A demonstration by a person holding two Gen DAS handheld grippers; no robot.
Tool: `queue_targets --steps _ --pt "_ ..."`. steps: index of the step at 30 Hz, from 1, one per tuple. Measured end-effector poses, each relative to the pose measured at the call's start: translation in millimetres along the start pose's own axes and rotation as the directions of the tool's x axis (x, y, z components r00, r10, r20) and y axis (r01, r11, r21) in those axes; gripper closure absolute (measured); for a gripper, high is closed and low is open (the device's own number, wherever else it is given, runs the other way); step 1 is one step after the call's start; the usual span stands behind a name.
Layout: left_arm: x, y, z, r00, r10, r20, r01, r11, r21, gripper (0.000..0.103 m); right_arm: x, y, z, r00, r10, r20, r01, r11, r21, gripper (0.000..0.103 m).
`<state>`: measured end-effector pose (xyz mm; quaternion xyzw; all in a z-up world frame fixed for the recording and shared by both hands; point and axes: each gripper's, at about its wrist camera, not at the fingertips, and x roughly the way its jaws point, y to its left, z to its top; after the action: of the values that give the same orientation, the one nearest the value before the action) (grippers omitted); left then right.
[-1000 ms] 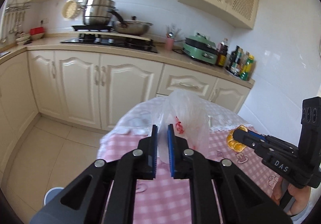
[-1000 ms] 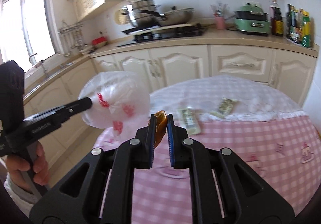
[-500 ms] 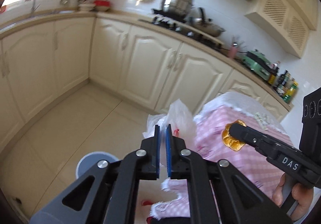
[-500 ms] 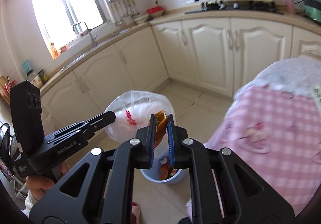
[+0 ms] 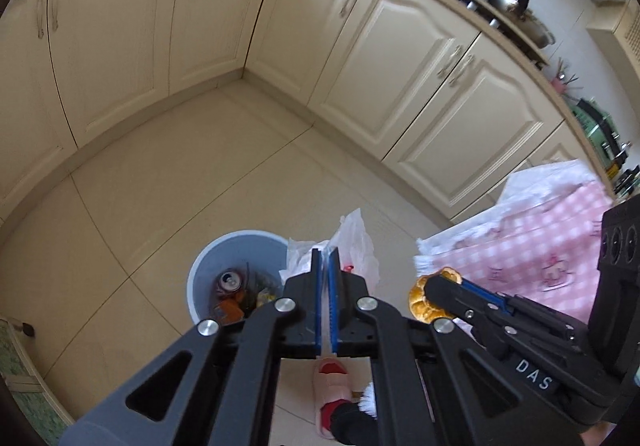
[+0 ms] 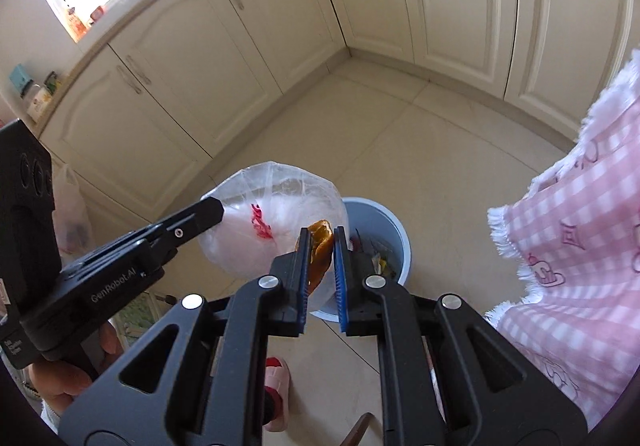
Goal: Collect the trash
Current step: 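Carry both items over the blue bin and open the left tool, then open the right tool over the bin to drop the orange piece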
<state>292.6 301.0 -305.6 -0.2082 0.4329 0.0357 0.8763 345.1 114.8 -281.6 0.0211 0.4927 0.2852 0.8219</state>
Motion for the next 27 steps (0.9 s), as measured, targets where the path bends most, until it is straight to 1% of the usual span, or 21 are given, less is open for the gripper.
queue_targets --steps 3,5,6,7,8,9,11,13,14,18,20,24,27 --pt "25.5 10.3 -2.1 1.000 0.000 -0.030 0.000 1.000 -0.024 0.100 25.4 -5.7 -0.7 0.999 -0.024 -0.028 0.024 1.000 0.002 0.092" --pt "37.7 17.0 -5.1 1.000 -0.006 -0.026 0.005 0.999 -0.033 0.096 39.1 -7.5 -1.7 0.998 -0.032 -0.045 0.032 0.999 0.008 0.092" --pt "44.7 18.2 -5.3 1.000 -0.013 -0.024 0.012 0.999 -0.035 0.092 45.4 -8.1 -1.8 0.998 -0.035 -0.054 0.035 0.999 0.009 0.092" --pt "49.5 20.6 -6.1 0.999 -0.022 -0.032 0.020 0.999 -0.037 0.078 53.7 -9.0 -2.3 0.997 -0.039 -0.064 0.040 0.999 0.009 0.091" --pt "53.6 23.4 -6.9 0.999 -0.025 -0.036 0.024 0.999 -0.041 0.068 59.0 -10.4 -2.8 0.997 -0.041 -0.071 0.042 0.999 0.011 0.091" --pt "57.0 26.3 -8.0 0.999 -0.014 -0.033 0.013 0.999 -0.045 0.066 64.6 -13.1 -2.4 0.996 -0.042 -0.078 0.043 0.999 0.013 0.091" --pt "61.4 29.3 -10.5 0.999 0.007 -0.044 -0.009 0.999 -0.037 0.063 76.4 -14.0 -3.9 0.995 -0.043 -0.095 0.045 0.999 0.018 0.091" --pt "65.4 31.6 -11.1 0.998 0.002 -0.060 -0.005 0.999 -0.042 0.060 85.1 -14.7 -5.5 0.993 -0.043 -0.109 0.045 0.999 0.022 0.091" --pt "67.5 33.8 -12.0 0.997 0.004 -0.073 -0.008 0.999 -0.045 0.058 90.6 -14.6 -6.4 0.992 -0.041 -0.119 0.044 0.999 0.022 0.091" --pt "74.4 43.2 -17.7 0.993 0.020 -0.113 -0.026 0.998 -0.057 0.055 104.1 -14.6 -9.0 0.989 -0.042 -0.139 0.046 0.999 0.027 0.091" --pt "77.2 47.6 -20.0 0.991 0.030 -0.129 -0.040 0.997 -0.069 0.051 111.1 -13.0 -9.4 0.989 -0.043 -0.143 0.048 0.998 0.028 0.091" --pt "79.3 58.3 -20.3 0.988 0.051 -0.143 -0.066 0.993 -0.102 0.051 118.9 -8.9 -6.6 0.988 -0.042 -0.147 0.046 0.999 0.025 0.091" --pt "77.8 65.6 -19.7 0.988 0.054 -0.141 -0.073 0.988 -0.133 0.049 122.2 -8.3 -3.5 0.989 -0.044 -0.144 0.047 0.999 0.020 0.091"
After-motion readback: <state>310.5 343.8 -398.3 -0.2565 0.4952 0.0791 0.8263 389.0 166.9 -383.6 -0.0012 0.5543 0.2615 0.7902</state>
